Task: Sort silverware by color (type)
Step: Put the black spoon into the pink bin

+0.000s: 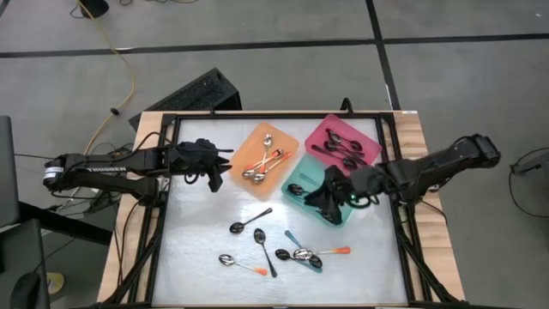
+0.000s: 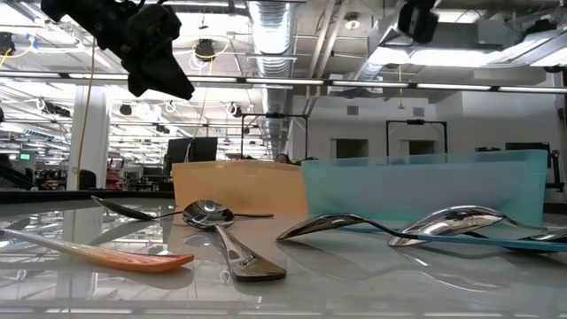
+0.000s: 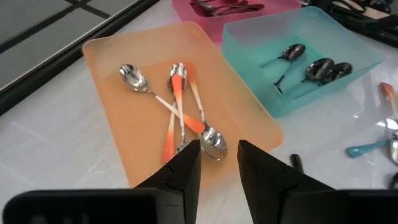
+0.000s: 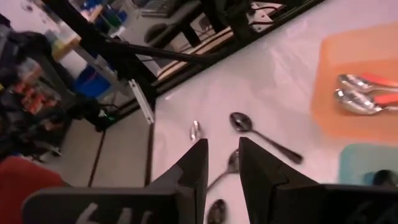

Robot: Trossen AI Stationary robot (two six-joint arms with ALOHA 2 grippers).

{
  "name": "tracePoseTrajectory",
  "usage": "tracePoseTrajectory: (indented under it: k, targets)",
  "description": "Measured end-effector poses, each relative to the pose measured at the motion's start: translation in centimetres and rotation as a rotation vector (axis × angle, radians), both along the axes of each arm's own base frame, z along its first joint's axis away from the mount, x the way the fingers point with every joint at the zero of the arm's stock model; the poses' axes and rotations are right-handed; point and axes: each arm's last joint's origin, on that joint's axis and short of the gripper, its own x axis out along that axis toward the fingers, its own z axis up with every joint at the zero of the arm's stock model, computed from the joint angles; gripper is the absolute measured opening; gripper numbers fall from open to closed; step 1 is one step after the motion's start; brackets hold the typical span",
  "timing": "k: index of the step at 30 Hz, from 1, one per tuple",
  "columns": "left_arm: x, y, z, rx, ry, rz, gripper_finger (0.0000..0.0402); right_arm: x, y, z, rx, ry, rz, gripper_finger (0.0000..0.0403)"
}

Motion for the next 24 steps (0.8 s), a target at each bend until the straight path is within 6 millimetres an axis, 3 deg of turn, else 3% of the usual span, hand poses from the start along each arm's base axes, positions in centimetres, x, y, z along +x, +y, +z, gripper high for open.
tracePoseTrajectory:
  k: [18, 24]
  targets:
    - [0.1, -0.2, 0.0, -0.042, -0.013, -0.082, 0.0091, 2.3, 8.7, -4.8, 0.191, 0.066, 0.044, 0.0098]
    - [0.2, -0.4, 0.1, -0.078, -0.025, -0.137, 0.0091, 0.8, 11.3, -4.5, 0.298, 0.08, 0.087, 0.0097]
